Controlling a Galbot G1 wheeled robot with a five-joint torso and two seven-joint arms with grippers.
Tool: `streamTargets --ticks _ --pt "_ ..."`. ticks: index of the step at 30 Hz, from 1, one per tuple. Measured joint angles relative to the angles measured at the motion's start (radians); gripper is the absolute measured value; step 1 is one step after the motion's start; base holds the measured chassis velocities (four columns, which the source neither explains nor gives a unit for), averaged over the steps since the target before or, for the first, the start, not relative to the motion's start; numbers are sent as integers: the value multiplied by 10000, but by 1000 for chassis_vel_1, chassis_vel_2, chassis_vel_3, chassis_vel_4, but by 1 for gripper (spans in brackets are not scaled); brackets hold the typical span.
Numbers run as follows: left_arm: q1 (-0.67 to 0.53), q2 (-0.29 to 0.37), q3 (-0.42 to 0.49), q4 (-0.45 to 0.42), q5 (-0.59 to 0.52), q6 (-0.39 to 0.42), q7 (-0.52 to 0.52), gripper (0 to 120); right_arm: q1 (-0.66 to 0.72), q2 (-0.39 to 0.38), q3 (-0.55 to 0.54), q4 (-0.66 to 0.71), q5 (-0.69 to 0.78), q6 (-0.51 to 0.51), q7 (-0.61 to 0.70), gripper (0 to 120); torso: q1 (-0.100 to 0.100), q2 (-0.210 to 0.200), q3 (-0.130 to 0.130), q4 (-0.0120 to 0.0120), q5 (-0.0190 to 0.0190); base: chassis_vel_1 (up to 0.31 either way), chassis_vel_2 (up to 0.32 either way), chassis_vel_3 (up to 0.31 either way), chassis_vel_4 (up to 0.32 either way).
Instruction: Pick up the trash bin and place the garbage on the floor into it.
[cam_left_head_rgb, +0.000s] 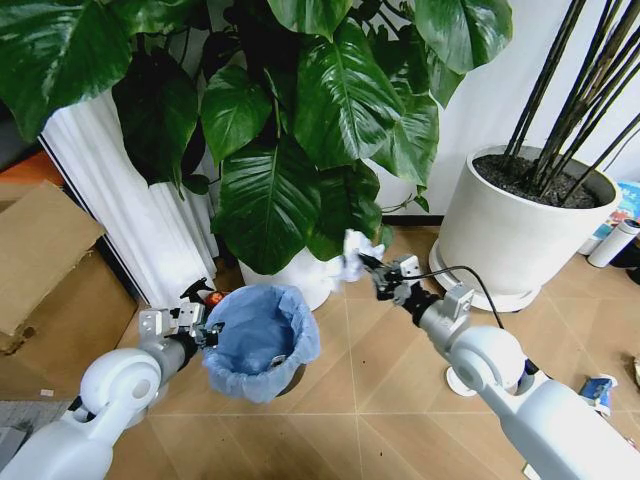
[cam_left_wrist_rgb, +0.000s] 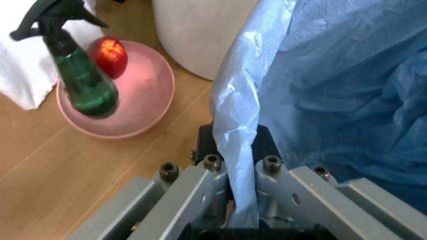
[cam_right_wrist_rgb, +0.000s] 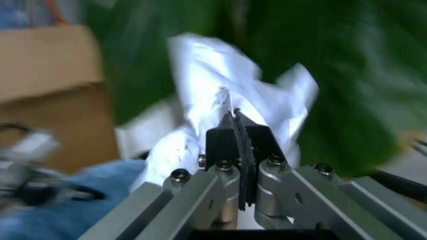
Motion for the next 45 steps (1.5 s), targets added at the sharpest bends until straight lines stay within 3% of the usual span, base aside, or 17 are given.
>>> streamTargets --ticks 20,36,40,41,45 --pt "-337 48 306 51 -377 5 -3 0 583 46 -1985 191 75 -677 381 4 0 0 0 0 0 0 0 0 0" --pt "-222 -83 208 -29 -322 -1 5 0 958 180 -2417 -27 -23 -635 515 65 0 -2 0 0 0 0 0 0 0" --pt "-108 -125 62 -39 -223 -3 9 0 837 234 -2115 -29 -93 -457 676 75 0 -2 0 0 1 0 0 0 0" --pt "54 -166 -88 -84 -86 -5 52 0 659 233 -1779 -29 -288 -313 763 83 0 -2 0 0 0 0 0 0 0" --pt "425 -204 -305 -249 92 -7 98 0 143 211 -999 -21 -796 -110 770 95 0 -2 0 1 0 0 0 0 0"
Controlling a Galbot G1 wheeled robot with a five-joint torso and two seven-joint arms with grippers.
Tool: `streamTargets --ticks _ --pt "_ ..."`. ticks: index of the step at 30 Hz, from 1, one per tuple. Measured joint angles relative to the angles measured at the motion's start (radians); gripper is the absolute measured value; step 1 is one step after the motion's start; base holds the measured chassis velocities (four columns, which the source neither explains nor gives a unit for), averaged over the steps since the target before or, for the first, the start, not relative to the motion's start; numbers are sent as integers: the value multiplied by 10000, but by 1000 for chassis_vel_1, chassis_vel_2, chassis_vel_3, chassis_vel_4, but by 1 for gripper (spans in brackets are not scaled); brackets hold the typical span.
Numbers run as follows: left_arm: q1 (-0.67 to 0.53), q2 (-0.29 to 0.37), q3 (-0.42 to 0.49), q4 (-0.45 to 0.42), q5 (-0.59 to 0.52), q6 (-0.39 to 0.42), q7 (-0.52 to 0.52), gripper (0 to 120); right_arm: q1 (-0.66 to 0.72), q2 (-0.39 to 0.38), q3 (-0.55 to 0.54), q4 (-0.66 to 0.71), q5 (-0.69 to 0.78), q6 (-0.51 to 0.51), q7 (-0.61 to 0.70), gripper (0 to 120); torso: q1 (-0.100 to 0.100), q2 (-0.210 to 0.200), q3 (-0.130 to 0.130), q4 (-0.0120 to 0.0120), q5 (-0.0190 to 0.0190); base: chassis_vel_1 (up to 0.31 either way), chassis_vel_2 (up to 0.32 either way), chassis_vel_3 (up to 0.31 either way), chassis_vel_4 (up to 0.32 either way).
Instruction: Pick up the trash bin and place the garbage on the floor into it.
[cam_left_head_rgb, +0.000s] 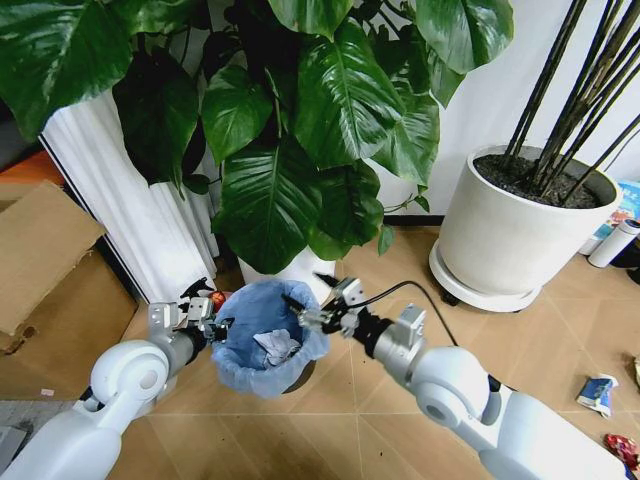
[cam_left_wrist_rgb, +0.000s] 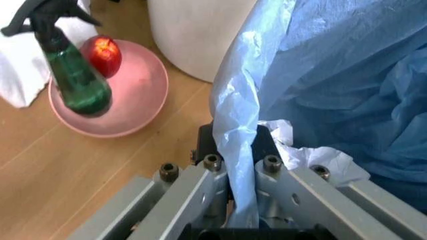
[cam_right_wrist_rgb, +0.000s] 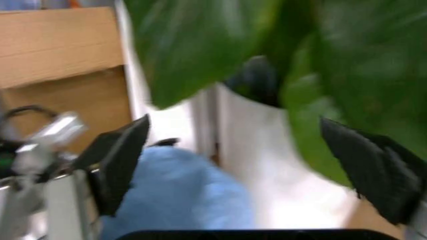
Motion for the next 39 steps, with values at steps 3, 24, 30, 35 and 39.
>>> streamTargets --ticks 3,24,30,35,39 --pt "287 -42 -164 -116 191 -2 46 0 -590 -9 504 42 -351 158 0 99 0 0 0 1 2 0 0 0 0" --pt "1477 -420 -691 -754 1251 -112 381 0 -4352 1081 4373 -267 -2837 672 124 100 -1 0 -1 -2 1 0 0 0 0" --pt "1553 -442 -764 -773 1292 -130 459 0 -4486 1372 4872 -452 -2930 761 0 100 -1 0 -1 -1 0 0 0 0 0" --pt "1576 -446 -773 -820 1293 -139 461 0 -4501 1488 4901 -509 -2928 786 -2 100 -1 0 0 -1 0 0 0 0 0" --pt "1637 -429 -810 -838 1293 -142 463 0 -4500 1537 4893 -566 -2946 813 -3 100 -1 0 0 0 -1 0 0 0 0"
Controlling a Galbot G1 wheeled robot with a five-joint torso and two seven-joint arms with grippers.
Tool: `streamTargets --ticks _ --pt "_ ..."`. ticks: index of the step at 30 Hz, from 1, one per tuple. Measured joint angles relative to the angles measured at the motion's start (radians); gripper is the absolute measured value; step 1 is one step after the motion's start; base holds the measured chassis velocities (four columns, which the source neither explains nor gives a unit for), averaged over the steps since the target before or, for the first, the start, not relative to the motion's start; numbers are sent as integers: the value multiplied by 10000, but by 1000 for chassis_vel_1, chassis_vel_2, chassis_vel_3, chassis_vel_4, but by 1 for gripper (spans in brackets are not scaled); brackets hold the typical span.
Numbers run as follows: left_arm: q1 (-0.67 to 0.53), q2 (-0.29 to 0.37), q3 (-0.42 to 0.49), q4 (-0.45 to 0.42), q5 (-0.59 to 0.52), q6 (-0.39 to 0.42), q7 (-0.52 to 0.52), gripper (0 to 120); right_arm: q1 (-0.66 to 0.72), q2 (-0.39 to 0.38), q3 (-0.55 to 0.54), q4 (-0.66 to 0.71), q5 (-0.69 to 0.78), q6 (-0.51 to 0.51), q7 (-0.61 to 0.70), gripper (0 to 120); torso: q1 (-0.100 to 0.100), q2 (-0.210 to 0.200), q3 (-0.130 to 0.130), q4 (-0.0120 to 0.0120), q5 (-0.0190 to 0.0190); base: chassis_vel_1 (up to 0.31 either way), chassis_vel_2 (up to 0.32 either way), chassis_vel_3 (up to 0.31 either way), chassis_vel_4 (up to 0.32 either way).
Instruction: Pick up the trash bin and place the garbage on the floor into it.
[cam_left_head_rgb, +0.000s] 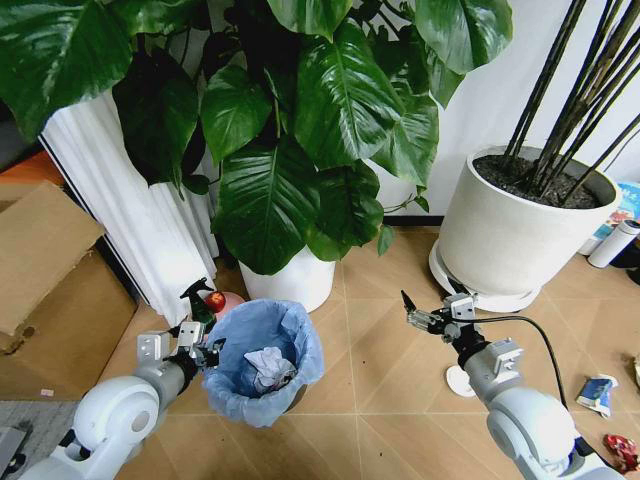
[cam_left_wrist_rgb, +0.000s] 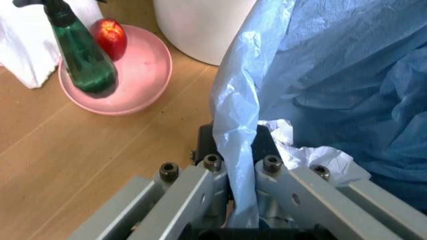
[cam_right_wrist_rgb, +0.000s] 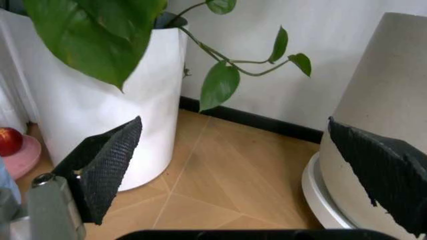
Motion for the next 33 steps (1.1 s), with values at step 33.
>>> streamTargets --ticks 33 --pt "227 -60 -19 -81 163 -98 153 0 -133 201 -128 -118 -215 142 -75 100 1 0 1 -1 2 -93 -102 103 98"
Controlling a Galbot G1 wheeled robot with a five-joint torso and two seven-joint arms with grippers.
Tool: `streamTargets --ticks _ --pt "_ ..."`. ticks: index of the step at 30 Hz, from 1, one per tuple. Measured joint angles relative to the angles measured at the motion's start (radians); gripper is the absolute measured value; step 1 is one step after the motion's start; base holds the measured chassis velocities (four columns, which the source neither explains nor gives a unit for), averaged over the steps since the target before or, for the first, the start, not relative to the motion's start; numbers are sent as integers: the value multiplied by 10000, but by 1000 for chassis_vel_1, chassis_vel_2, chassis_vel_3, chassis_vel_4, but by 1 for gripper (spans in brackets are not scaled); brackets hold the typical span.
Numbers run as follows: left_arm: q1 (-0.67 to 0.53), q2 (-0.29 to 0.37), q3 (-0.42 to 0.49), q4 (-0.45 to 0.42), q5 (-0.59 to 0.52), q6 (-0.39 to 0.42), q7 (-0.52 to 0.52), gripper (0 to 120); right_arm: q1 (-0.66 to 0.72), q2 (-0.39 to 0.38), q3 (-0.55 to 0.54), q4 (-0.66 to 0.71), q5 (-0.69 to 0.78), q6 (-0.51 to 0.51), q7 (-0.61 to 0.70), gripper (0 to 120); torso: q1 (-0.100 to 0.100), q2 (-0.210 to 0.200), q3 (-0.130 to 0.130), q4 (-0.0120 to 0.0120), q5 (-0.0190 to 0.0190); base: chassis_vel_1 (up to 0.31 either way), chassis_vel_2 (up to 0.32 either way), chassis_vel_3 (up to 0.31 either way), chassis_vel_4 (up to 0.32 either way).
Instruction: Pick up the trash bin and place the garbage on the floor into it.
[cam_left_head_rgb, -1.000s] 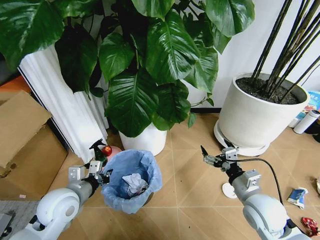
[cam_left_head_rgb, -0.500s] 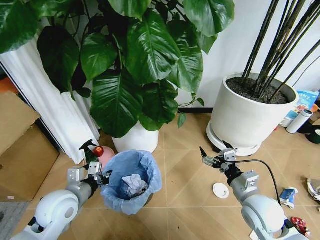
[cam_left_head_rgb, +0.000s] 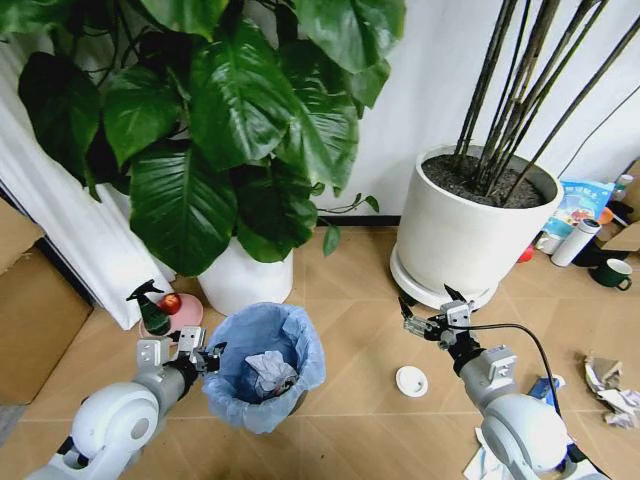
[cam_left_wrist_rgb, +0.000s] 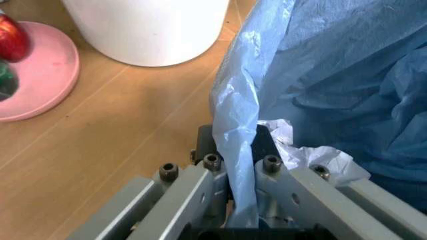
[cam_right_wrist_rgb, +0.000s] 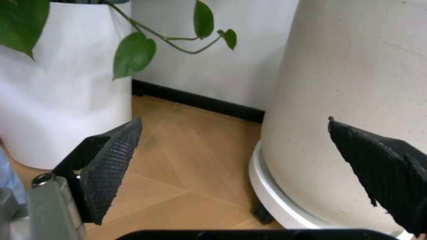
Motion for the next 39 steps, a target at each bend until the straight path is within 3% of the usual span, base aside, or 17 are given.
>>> streamTargets --ticks 20,25,27,31,39 --pt "-6 -35 46 -14 -3 -33 38 0 -23 -16 -67 -69 -15 99 -34 100 0 0 0 0 0 -113 -109 116 114" --pt "0 -53 53 -26 -1 -46 44 0 -37 -293 132 -503 -339 851 -677 100 -1 0 0 -1 -1 -37 -40 29 47" --pt "22 -95 56 -47 71 -52 82 0 -74 -602 417 -1327 -493 1702 -1656 100 -1 0 -1 0 -1 0 0 0 0" --pt "92 -167 44 -104 181 -68 140 0 -138 -860 674 -2307 -573 2227 -2642 100 -1 0 0 2 -2 0 0 0 0" --pt "161 -198 29 -163 211 -85 158 0 333 -1161 109 -4011 -524 1890 -3344 100 -1 0 0 -1 5 0 0 0 0"
